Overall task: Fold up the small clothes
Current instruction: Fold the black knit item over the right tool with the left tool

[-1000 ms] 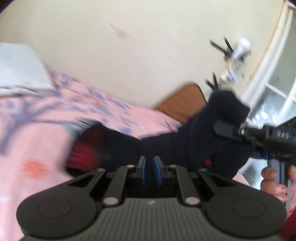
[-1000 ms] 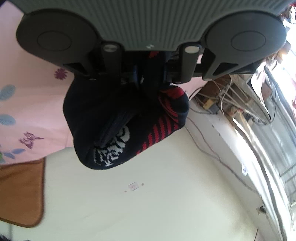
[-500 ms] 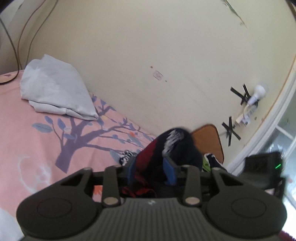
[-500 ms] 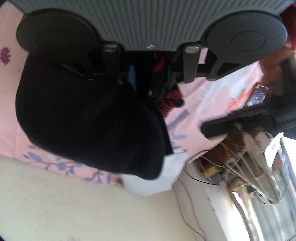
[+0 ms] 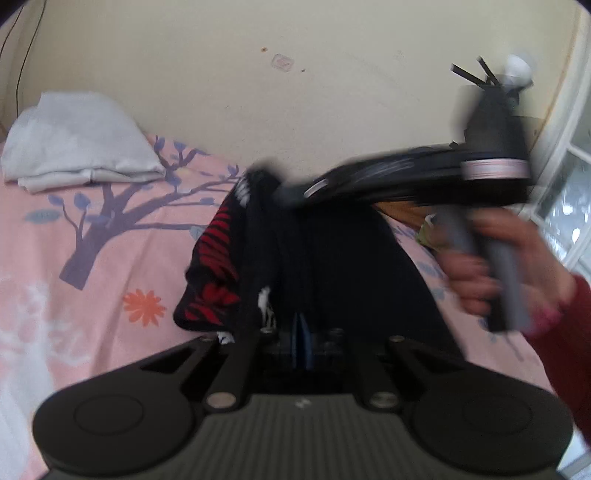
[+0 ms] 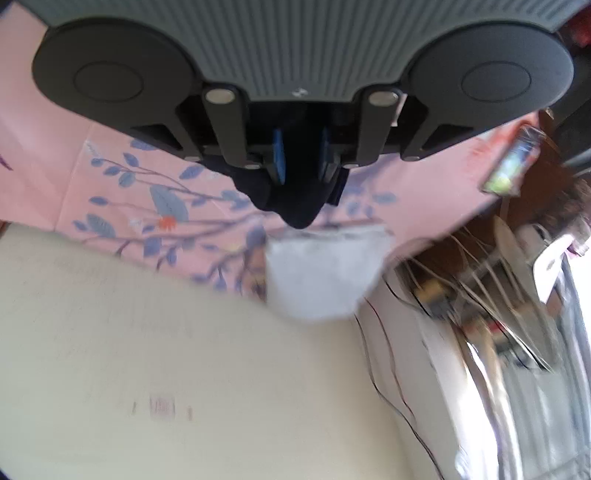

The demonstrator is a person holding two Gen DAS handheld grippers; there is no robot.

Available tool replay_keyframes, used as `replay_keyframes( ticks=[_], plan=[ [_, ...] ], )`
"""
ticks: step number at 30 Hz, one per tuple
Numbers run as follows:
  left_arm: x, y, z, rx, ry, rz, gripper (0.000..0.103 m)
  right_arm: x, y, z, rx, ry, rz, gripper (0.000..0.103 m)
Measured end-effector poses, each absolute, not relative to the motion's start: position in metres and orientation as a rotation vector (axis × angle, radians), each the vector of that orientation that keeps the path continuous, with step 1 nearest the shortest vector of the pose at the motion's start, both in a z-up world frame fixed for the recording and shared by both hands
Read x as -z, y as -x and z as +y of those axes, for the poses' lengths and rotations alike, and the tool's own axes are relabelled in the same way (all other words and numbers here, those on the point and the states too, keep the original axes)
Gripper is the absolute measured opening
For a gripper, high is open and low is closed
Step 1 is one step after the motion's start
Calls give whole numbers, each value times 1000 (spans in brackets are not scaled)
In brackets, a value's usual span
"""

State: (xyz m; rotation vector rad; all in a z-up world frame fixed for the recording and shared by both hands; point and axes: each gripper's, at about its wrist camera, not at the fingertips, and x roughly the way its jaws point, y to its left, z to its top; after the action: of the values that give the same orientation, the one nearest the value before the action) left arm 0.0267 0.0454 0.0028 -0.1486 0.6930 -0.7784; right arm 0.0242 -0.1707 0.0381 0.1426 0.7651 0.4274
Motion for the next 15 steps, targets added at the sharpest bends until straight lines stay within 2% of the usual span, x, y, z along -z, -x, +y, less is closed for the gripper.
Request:
replay_keyframes(
  ticks=[2, 5, 15],
  plan=[
    [-3, -23, 48, 763, 130, 680, 3, -18, -34, -157, -382, -20, 775, 15],
    [1, -28, 55, 778, 197, 704, 3, -23, -31, -160, -376, -30, 788, 15],
    [6, -27, 61, 799, 239, 651, 6, -8, -1, -132, -277, 134, 575, 18]
  ],
)
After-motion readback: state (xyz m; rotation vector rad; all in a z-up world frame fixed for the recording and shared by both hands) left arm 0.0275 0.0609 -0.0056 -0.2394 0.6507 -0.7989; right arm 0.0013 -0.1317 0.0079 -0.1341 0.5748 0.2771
